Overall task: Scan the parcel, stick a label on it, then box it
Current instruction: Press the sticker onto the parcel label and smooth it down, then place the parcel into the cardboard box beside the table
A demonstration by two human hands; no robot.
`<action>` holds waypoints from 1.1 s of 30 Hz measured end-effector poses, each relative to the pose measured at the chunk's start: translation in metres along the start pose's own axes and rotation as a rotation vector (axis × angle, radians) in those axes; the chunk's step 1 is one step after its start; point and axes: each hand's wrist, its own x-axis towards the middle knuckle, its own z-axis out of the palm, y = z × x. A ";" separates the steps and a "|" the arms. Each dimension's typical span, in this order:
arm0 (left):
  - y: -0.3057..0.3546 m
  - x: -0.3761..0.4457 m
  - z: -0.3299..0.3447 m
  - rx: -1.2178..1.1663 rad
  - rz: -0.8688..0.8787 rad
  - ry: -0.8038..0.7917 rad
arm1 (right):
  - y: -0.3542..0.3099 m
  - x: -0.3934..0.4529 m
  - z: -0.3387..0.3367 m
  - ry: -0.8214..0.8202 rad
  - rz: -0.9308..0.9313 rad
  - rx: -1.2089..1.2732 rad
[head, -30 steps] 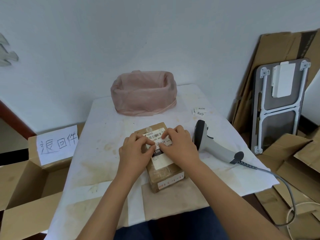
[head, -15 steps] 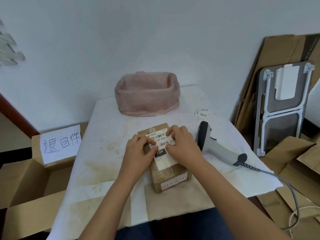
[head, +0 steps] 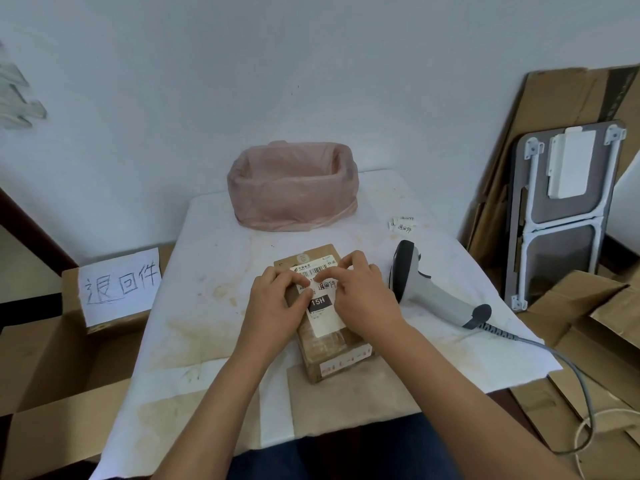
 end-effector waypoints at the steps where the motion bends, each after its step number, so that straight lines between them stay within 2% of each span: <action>1: 0.000 0.000 0.000 0.000 -0.007 -0.002 | 0.001 0.000 0.000 0.011 0.003 0.015; 6: 0.001 -0.001 -0.001 -0.025 -0.017 -0.015 | 0.012 0.001 -0.009 0.084 0.091 0.132; 9: -0.002 -0.003 0.000 -0.151 -0.032 0.032 | 0.021 0.001 -0.012 0.149 0.152 0.214; 13: -0.008 -0.011 -0.001 -0.275 -0.229 0.128 | 0.024 -0.004 -0.014 0.108 0.193 0.331; 17: -0.015 -0.018 -0.003 -0.368 -0.444 -0.042 | 0.022 -0.007 -0.014 0.081 0.227 0.395; 22: -0.009 -0.029 -0.011 -0.586 -0.453 -0.242 | 0.014 -0.011 -0.014 0.088 0.211 0.385; 26: -0.006 -0.033 -0.022 -0.697 -0.456 -0.311 | 0.001 -0.016 -0.014 0.147 0.150 0.433; 29: -0.014 -0.033 -0.031 -0.729 -0.413 -0.234 | -0.012 -0.016 -0.013 0.168 0.090 0.480; 33: -0.024 -0.033 -0.051 -0.670 -0.267 -0.035 | -0.029 -0.007 -0.010 0.120 0.054 0.525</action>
